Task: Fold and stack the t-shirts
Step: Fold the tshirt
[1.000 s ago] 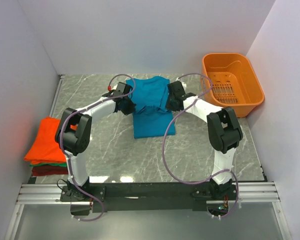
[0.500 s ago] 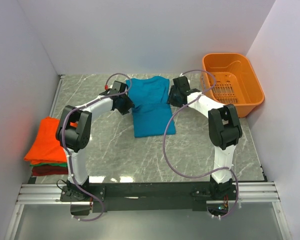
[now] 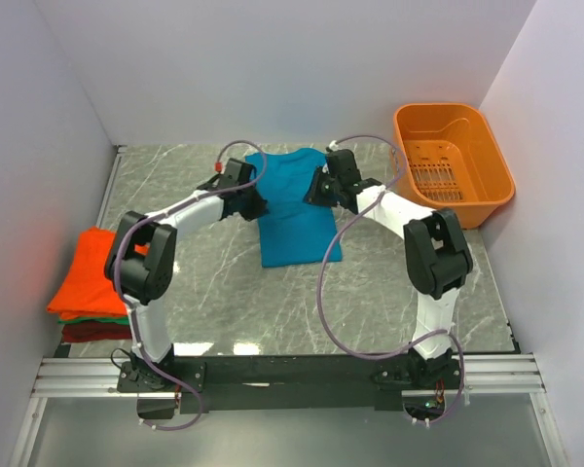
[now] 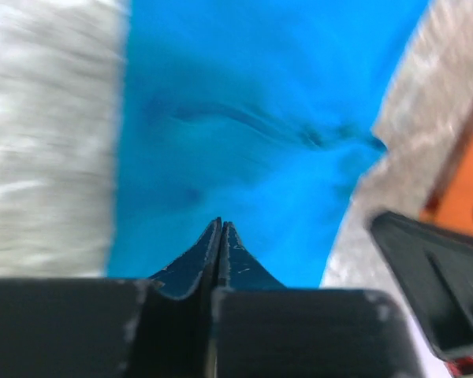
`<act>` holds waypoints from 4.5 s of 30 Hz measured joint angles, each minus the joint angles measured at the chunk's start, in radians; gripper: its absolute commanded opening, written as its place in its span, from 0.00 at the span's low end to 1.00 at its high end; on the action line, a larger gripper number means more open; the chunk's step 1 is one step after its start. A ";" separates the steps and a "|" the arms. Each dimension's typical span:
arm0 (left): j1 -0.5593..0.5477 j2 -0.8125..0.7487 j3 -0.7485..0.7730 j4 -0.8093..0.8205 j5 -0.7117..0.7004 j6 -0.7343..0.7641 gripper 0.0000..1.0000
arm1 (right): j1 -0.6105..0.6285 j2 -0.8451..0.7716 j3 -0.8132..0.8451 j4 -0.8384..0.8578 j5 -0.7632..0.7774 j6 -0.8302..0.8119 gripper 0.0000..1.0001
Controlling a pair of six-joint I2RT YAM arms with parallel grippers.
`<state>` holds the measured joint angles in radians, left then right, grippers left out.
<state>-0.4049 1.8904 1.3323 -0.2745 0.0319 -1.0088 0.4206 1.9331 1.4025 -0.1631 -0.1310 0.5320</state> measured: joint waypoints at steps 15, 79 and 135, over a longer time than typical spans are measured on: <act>0.010 0.257 0.116 0.145 0.127 -0.008 0.01 | -0.016 0.311 0.144 0.119 -0.284 0.068 0.18; -0.065 -0.198 -0.541 0.307 0.157 -0.036 0.19 | -0.021 -0.249 -0.522 0.071 -0.082 0.090 0.29; -0.053 -0.258 -0.569 0.221 0.084 -0.037 0.01 | -0.024 -0.354 -0.757 0.281 -0.018 0.262 0.08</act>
<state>-0.4580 1.6321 0.7631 -0.0532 0.1154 -1.0458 0.3969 1.5795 0.6453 0.1181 -0.1493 0.7944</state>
